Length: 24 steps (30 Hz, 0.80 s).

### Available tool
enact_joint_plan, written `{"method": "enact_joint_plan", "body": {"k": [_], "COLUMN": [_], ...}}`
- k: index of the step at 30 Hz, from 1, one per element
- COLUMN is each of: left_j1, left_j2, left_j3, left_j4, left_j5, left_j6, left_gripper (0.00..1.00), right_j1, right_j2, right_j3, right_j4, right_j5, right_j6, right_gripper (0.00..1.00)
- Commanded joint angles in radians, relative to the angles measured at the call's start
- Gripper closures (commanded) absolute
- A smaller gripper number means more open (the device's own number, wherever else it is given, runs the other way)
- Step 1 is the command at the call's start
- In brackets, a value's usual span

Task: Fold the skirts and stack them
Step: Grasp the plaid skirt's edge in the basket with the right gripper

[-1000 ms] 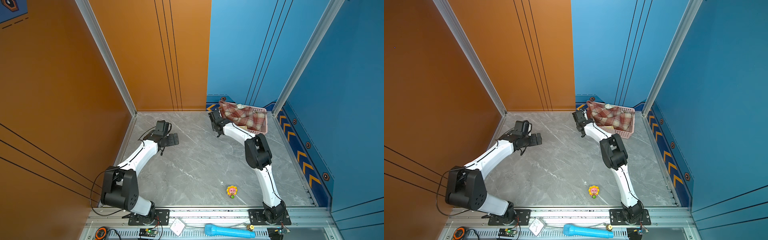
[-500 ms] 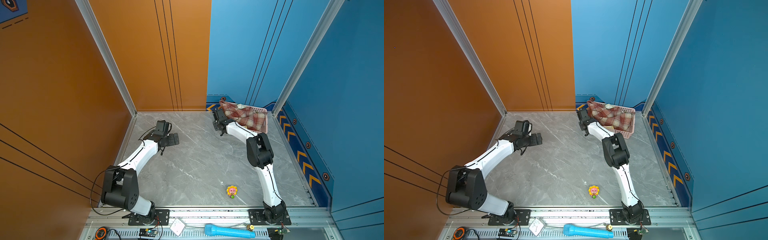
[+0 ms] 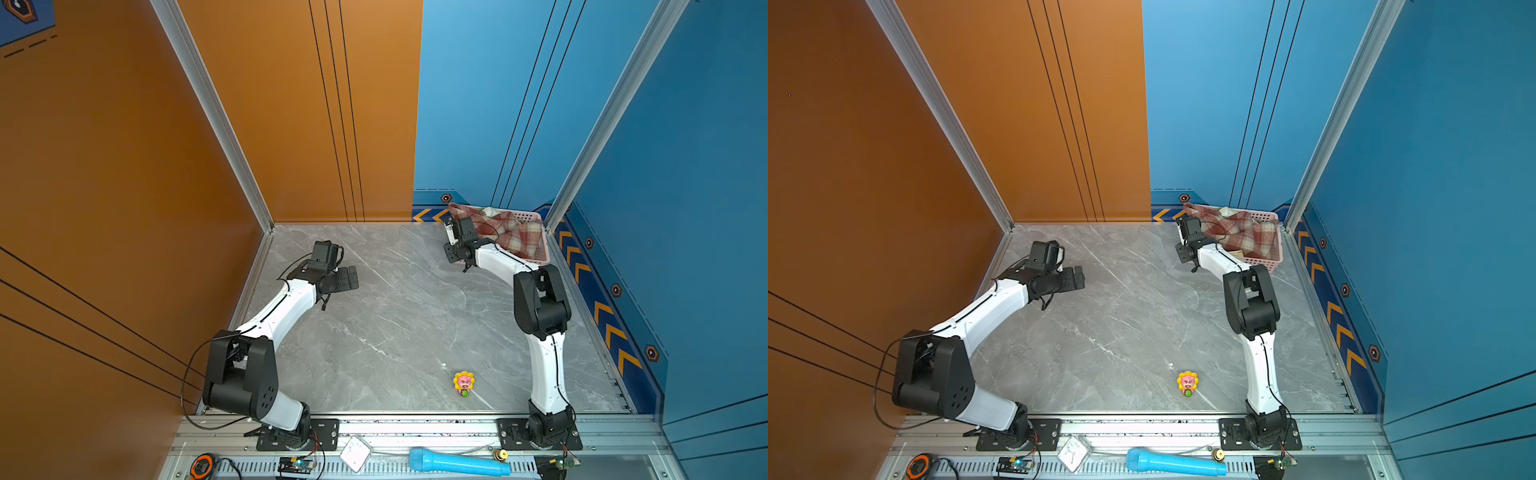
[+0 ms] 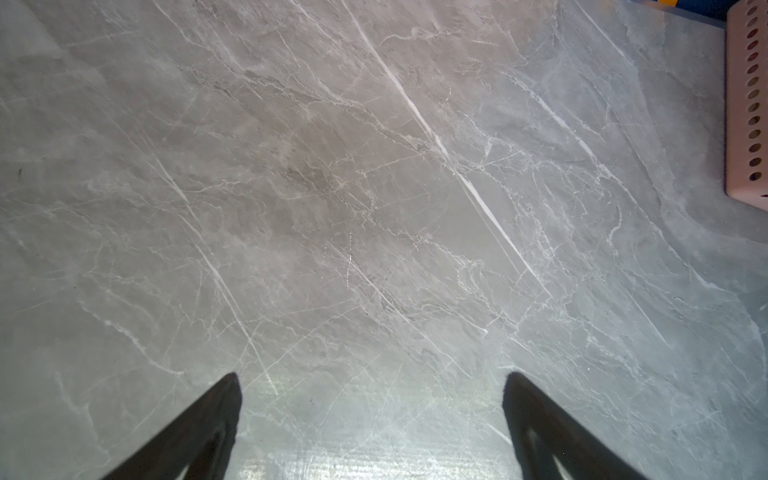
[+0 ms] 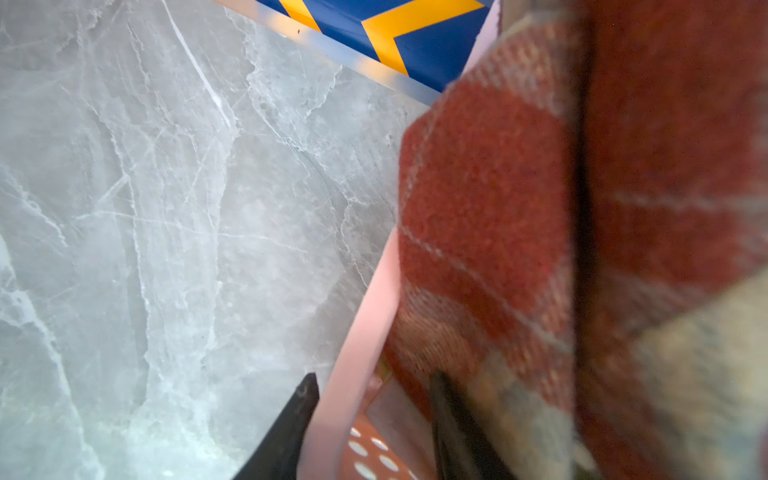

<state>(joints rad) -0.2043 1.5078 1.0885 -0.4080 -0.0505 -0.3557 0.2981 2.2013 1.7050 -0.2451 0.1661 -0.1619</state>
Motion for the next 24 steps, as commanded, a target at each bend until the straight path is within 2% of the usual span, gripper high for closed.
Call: {"method": "enact_joint_plan", "body": {"k": [1, 10, 18, 20, 24], "left_j1": [-0.010, -0.011, -0.043, -0.048, -0.059], "left_j2": [0.004, -0.006, -0.048, -0.052, -0.051], "left_j3": [0.024, 0.029, 0.063, 0.059, 0.050], "left_j4": [0.011, 0.004, -0.018, -0.014, -0.007], "left_j5": [0.000, -0.036, -0.083, -0.089, -0.033], "left_j6": [0.024, 0.020, 0.047, 0.056, 0.074], "left_gripper": [0.01, 0.01, 0.02, 0.02, 0.02], "right_j1": [-0.053, -0.114, -0.065, -0.064, -0.069], "right_j2": [-0.039, -0.121, -0.313, -0.337, -0.351], "right_j3": [-0.040, -0.130, -0.199, -0.201, -0.179], "right_j4": [-0.041, -0.016, 0.064, 0.077, 0.087], "right_j5": [-0.031, -0.097, -0.180, -0.160, 0.019], "right_j6": [-0.055, -0.083, 0.016, 0.061, 0.109], "right_gripper": [0.55, 0.43, 0.28, 0.26, 0.19]}}
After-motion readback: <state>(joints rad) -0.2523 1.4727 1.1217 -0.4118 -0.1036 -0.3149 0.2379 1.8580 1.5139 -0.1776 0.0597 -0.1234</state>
